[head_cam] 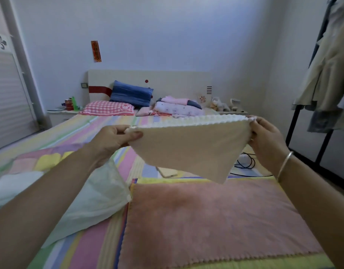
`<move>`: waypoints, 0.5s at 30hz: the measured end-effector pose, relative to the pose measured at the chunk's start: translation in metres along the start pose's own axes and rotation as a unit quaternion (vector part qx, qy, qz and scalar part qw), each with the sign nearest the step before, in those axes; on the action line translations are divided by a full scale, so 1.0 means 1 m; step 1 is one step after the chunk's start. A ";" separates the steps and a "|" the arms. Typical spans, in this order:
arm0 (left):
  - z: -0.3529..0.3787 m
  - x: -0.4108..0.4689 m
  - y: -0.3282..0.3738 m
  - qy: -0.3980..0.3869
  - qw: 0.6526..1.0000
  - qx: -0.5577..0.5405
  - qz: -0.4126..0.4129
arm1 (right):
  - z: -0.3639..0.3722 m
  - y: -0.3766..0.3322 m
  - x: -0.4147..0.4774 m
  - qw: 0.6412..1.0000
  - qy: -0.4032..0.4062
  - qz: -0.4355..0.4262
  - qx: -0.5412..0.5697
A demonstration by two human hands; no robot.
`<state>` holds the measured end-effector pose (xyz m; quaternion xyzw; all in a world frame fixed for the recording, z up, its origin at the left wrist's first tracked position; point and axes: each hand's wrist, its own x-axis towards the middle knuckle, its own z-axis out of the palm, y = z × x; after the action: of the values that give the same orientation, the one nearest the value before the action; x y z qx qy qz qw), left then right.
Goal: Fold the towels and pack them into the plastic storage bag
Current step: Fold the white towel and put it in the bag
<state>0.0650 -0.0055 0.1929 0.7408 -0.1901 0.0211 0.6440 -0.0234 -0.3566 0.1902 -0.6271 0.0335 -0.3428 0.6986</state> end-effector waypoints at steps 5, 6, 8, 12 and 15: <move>0.010 -0.084 -0.064 -0.086 0.989 0.122 0.019 | -0.046 0.065 -0.102 0.998 -0.015 0.049 -0.022; 0.010 -0.101 -0.081 -0.108 0.985 0.134 0.019 | -0.055 0.080 -0.123 0.998 -0.024 0.058 -0.031; 0.010 -0.133 -0.116 -0.147 0.974 0.174 0.011 | -0.072 0.106 -0.163 0.995 -0.035 0.079 -0.051; 0.013 -0.179 -0.163 -0.179 0.973 0.146 -0.013 | -0.094 0.140 -0.211 0.989 -0.048 0.096 -0.099; 0.023 -0.181 -0.170 -0.125 0.989 0.075 -0.007 | -0.096 0.147 -0.211 0.989 -0.036 0.093 -0.113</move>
<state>-0.0552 0.0352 -0.0221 0.7852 -0.2617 -0.0618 0.5578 -0.1660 -0.3316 -0.0429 -0.7083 0.1048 -0.2474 0.6528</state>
